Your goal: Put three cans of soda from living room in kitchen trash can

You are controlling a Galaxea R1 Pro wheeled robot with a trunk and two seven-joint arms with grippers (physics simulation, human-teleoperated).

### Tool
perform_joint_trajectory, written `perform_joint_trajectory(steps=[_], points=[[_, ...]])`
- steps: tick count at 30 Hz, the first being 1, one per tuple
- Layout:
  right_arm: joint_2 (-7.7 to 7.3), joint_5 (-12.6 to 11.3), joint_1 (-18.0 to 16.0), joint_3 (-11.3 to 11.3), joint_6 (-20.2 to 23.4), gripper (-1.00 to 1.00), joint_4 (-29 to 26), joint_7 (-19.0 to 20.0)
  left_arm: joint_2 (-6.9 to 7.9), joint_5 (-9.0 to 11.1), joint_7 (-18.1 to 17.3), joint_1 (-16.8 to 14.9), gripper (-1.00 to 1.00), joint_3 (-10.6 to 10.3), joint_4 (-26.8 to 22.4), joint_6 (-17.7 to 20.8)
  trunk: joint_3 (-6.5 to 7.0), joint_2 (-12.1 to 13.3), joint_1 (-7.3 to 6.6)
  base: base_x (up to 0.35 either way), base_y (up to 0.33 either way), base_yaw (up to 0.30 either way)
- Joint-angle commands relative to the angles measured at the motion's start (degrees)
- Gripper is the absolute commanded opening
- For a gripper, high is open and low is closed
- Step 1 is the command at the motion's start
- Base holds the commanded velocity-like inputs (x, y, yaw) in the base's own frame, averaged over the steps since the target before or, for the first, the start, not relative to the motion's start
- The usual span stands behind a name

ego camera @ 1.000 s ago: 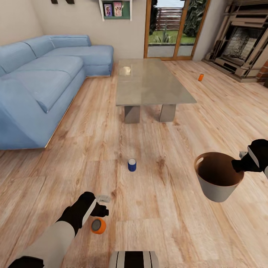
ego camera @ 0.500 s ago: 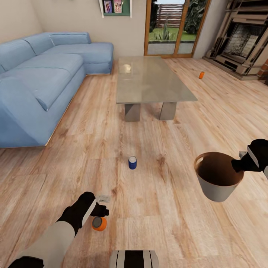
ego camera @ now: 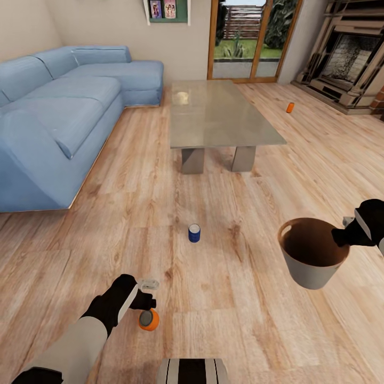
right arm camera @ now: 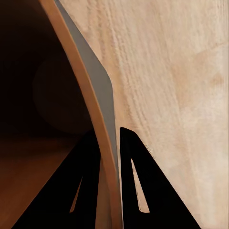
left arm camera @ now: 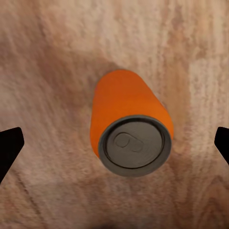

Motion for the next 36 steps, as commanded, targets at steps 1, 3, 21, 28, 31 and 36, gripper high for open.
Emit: perform_joint_trajectory(steps=[1, 3, 21, 28, 31, 36], points=[[-0.01, -0.02, -0.02, -0.04, 0.01, -1.0, -0.05, 0.13, 0.0, 0.0, 0.0, 0.0, 1.0, 0.0, -0.05, 0.0, 0.0, 0.0, -0.01, 0.0, 0.002, 0.0], [-0.07, -0.01, -0.02, -0.05, 0.01, -1.0, -0.22, 0.13, 0.0, 0.0, 0.0, 0.0, 1.0, 0.0, -0.1, 0.0, 0.0, 0.0, -0.01, 0.0, 0.002, 0.0], [-1.66, 0.06, -3.32, 1.0, 0.01, -1.0, 0.1, 0.12, -0.35, 0.11, 0.0, 0.0, 1.0, 0.0, -0.21, 0.0, -0.22, -0.02, 0.02, 0.0, 0.0, 0.0], [-2.23, 0.06, -3.44, 1.16, 0.01, -1.0, 0.09, 0.12, -1.14, 0.33, 0.05, 0.0, 1.0, 0.01, -0.23, -0.05, -1.8, -0.11, 0.2, 0.0, 0.0, 0.0], [-2.28, 0.06, -3.45, 1.14, 0.01, -1.0, 0.04, 0.12, -1.25, 0.3, -0.01, 0.0, 1.0, 0.01, -0.23, -0.03, -1.95, -0.11, 0.2, 0.0, 0.0, 0.0], [-2.22, 0.06, -3.43, 1.11, 0.01, -1.0, 0.05, 0.12, -1.31, 0.28, -0.07, 0.0, 1.0, 0.0, -0.23, -0.02, -2.32, -0.11, 0.2, 0.0, 0.0, 0.0]])
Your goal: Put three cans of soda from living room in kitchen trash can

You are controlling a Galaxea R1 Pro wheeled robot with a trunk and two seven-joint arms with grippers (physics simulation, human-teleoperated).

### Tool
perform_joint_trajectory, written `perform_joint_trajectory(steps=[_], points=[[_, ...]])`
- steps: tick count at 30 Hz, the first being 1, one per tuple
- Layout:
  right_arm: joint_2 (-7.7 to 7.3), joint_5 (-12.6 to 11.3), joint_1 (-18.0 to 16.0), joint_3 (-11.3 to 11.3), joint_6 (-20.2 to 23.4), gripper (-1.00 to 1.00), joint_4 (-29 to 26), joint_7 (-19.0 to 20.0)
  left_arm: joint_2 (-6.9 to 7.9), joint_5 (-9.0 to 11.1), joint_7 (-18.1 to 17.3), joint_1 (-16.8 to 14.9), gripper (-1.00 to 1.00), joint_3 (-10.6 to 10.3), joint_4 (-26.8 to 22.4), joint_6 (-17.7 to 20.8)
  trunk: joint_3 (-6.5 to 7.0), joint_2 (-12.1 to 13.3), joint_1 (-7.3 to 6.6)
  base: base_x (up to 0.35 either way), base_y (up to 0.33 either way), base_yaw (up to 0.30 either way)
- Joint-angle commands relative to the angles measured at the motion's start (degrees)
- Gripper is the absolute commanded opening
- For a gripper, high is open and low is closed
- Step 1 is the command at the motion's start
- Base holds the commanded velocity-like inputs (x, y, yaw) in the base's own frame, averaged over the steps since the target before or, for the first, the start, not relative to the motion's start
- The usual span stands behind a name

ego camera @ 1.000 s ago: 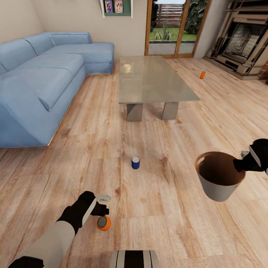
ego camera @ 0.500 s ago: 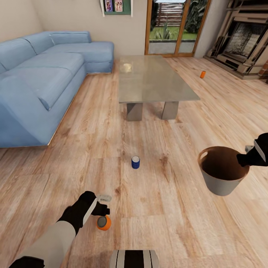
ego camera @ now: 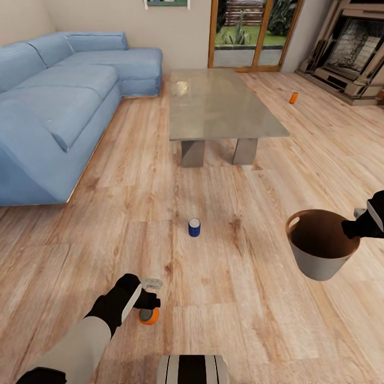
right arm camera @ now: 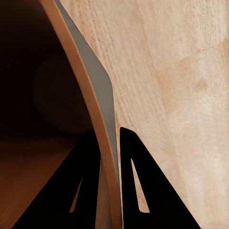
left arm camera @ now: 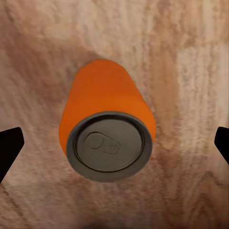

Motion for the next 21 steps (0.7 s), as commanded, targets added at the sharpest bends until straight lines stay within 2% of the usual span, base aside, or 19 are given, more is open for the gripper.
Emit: perform_joint_trajectory(steps=[1, 9, 15, 21], points=[[0.02, 0.02, -0.02, -0.05, 0.0, -1.0, 0.0, 0.14, 0.0, 0.0, 0.0, 0.0, 1.0, 0.0, 0.0, 0.0, -0.08, 0.0, -0.01, 0.0, 0.0, 0.0], [0.12, 0.02, 0.03, 0.0, 0.0, -1.0, 0.03, 0.14, 0.01, 0.06, -0.01, 0.0, 1.0, 0.01, 0.07, -0.03, -0.72, 0.0, -0.01, 0.0, 0.0, 0.0], [0.14, 0.02, 0.04, 0.03, 0.0, -1.0, 0.03, 0.14, 0.06, 0.1, 0.06, 0.0, 1.0, 0.03, 0.09, -0.05, -2.53, -0.09, 0.15, 0.0, 0.0, 0.0], [0.17, 0.02, 0.04, 0.04, 0.0, -1.0, 0.03, 0.14, 0.07, 0.05, 0.08, 0.04, 1.0, 0.03, 0.03, -0.07, -3.0, -0.09, 0.15, 0.0, 0.0, 0.0]])
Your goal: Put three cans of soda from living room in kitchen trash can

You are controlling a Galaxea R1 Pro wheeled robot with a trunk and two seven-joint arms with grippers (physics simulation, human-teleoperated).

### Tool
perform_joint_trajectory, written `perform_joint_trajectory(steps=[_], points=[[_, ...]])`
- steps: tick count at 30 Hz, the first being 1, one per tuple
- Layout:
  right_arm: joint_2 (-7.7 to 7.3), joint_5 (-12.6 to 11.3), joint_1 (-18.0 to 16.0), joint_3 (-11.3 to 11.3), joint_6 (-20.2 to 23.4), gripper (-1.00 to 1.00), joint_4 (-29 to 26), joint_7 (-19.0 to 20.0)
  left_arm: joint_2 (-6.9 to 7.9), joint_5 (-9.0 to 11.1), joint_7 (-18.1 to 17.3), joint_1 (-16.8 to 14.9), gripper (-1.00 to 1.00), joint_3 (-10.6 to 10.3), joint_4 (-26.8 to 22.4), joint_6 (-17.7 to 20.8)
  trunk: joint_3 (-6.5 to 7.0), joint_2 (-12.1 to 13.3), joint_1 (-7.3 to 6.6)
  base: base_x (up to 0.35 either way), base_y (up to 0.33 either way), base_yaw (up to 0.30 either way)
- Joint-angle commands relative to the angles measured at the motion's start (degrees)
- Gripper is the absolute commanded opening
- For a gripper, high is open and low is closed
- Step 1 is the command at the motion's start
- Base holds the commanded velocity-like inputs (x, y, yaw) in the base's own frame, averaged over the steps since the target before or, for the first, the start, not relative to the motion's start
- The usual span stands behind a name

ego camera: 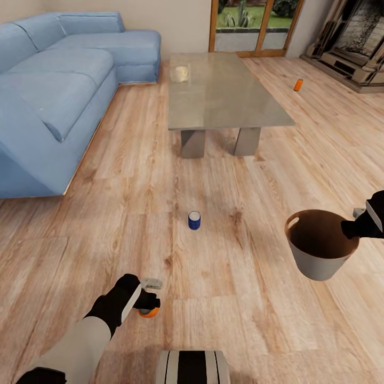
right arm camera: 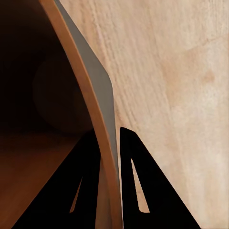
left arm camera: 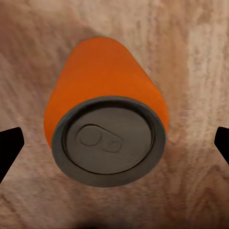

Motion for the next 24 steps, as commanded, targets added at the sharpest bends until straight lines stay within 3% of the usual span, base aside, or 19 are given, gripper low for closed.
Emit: perform_joint_trajectory(steps=[1, 24], points=[[0.0, 0.15, -0.01, -0.01, 0.0, -1.0, 0.0, 0.14, 0.0, 0.01, 0.0, 0.02, 1.0, 0.03, -0.02, 0.0, -0.07, 0.0, -0.01, 0.0, 0.0, 0.0], [-0.04, 0.15, 0.06, 0.17, 0.0, -1.0, 0.0, 0.14, -0.1, -0.04, 0.06, 0.05, 1.0, 0.05, -0.13, -0.12, -1.38, -0.02, 0.02, 0.039, 0.016, 0.0]])
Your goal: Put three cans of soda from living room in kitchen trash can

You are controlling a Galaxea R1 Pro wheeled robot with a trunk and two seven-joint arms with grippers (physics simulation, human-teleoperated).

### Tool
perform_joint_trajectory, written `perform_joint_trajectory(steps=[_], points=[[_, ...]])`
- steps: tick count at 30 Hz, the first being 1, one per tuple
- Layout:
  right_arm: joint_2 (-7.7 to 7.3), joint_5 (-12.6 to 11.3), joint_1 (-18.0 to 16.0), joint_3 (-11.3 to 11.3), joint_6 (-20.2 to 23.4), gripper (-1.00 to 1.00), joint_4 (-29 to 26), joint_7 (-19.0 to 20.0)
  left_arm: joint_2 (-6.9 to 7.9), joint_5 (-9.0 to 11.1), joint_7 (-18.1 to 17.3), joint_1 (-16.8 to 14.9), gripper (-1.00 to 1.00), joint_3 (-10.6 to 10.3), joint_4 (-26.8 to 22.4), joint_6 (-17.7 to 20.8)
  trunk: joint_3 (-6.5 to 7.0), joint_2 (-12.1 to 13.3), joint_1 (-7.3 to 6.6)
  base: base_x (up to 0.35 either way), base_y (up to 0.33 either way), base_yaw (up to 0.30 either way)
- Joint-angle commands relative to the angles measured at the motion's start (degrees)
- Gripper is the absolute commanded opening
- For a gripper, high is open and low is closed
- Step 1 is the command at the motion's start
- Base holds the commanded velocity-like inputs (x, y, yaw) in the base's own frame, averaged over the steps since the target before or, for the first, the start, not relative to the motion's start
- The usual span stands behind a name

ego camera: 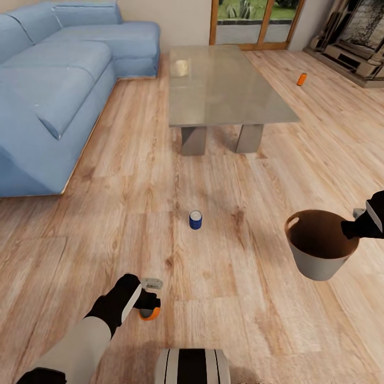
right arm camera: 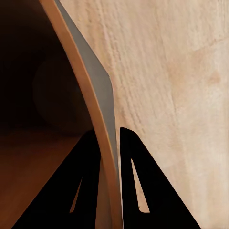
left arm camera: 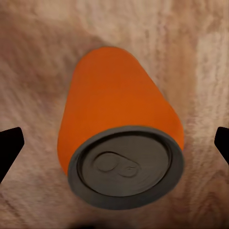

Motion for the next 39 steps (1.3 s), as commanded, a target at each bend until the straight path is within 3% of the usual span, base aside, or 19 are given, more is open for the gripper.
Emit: perform_joint_trajectory(steps=[1, 9, 22, 23, 39], points=[[0.0, 0.4, -0.03, 0.05, 0.0, -1.0, 0.0, 0.13, -0.01, -0.03, 0.01, 0.0, 1.0, 0.01, 0.0, 0.01, -0.23, -0.02, 0.01, 0.0, 0.0, 0.0], [-0.03, 0.4, -0.03, 0.04, 0.0, -1.0, 0.0, 0.13, -0.06, -0.11, 0.02, 0.0, 1.0, 0.02, -0.01, 0.04, -1.35, -0.06, 0.09, 0.0, 0.0, 0.0], [0.08, 0.4, -0.03, 0.06, 0.0, -1.0, 0.0, 0.13, 0.03, 0.13, -0.13, 0.0, 1.0, 0.02, -0.08, -0.25, -1.63, -0.06, 0.09, 0.0, 0.0, 0.0], [0.03, 0.4, -0.03, 0.06, 0.0, -1.0, 0.0, 0.13, 0.06, 0.15, -0.17, 0.0, -1.0, 0.02, -0.08, -0.3, -1.63, -0.06, 0.09, 0.0, 0.0, 0.0], [0.03, 0.4, 0.04, 1.23, 0.0, -1.0, 0.0, 0.13, -0.06, 0.31, -0.16, 0.0, -1.0, 0.02, -0.01, -0.02, -1.63, -0.06, 0.09, 0.0, 0.0, 0.0]])
